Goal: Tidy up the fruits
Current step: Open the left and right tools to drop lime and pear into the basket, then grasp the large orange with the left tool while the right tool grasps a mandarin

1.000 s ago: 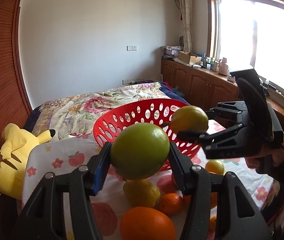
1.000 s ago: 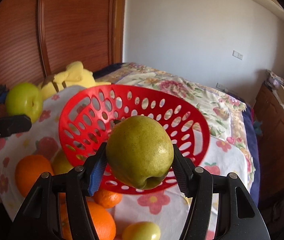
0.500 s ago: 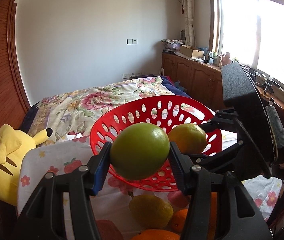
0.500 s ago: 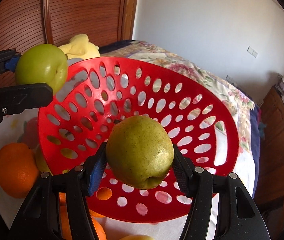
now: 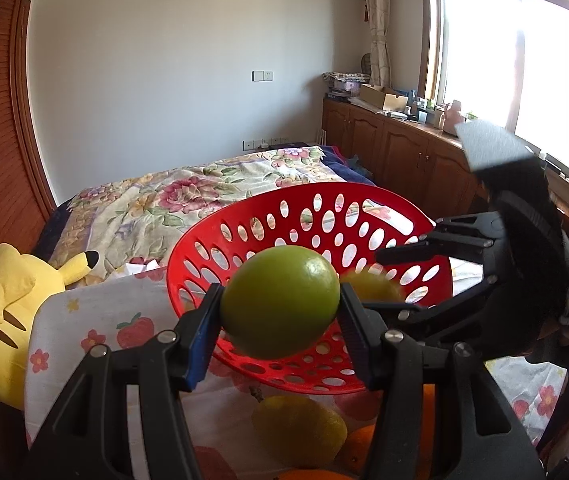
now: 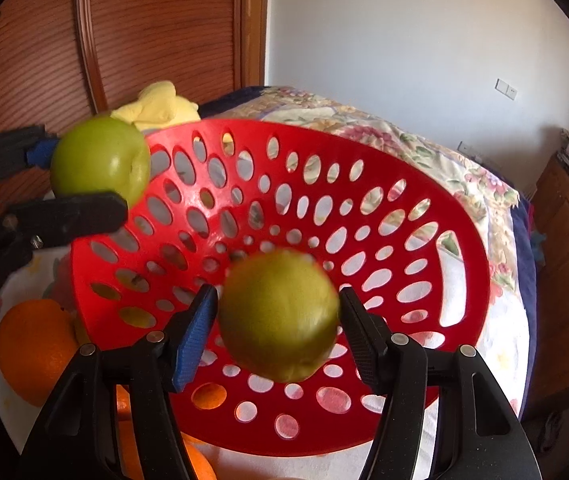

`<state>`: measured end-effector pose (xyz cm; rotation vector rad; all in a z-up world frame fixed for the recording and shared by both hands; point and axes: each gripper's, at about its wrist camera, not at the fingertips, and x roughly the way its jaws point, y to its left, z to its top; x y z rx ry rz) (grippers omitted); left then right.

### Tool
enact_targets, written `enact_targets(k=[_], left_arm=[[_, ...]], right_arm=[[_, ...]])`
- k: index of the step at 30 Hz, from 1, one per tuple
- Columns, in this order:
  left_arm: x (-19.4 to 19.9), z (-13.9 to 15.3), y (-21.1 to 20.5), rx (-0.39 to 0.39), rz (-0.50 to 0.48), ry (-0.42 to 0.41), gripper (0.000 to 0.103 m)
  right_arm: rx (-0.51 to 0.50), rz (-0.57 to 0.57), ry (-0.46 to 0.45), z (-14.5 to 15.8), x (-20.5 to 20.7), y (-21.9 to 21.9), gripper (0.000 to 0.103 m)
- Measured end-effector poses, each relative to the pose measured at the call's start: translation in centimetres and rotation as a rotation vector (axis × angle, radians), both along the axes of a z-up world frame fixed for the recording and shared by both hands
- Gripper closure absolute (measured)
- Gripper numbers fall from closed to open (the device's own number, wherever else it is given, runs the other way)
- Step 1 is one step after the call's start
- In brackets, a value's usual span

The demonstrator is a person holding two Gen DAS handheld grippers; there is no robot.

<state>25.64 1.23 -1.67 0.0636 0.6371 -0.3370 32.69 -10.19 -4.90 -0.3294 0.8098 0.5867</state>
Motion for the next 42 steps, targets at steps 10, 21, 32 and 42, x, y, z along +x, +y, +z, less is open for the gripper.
enact_targets(k=[10, 21, 32, 42], left_arm=[[0.6, -1.1, -2.1, 0.044, -0.033, 0.048, 0.047], [-0.5, 0.6, -2.6, 0.063, -0.032, 0.005, 0.046], [-5.8, 1.6, -0.8, 0.028, -0.021, -0.043, 0.044], [-10.5, 0.8, 0.9, -0.008, 0.002, -0.063, 0.041]], right_arm=[[0.116, -0.080, -0.086, 3.6, -1.8, -3.5, 0.038], [0.145, -0.094, -0.104, 4.2, -4.9, -4.1, 0.037], [0.196, -0.137, -0.120, 4.4, -9.3, -4.9, 0.035], [0.228, -0.182, -0.128, 3.3, -14.7, -5.2, 0.035]])
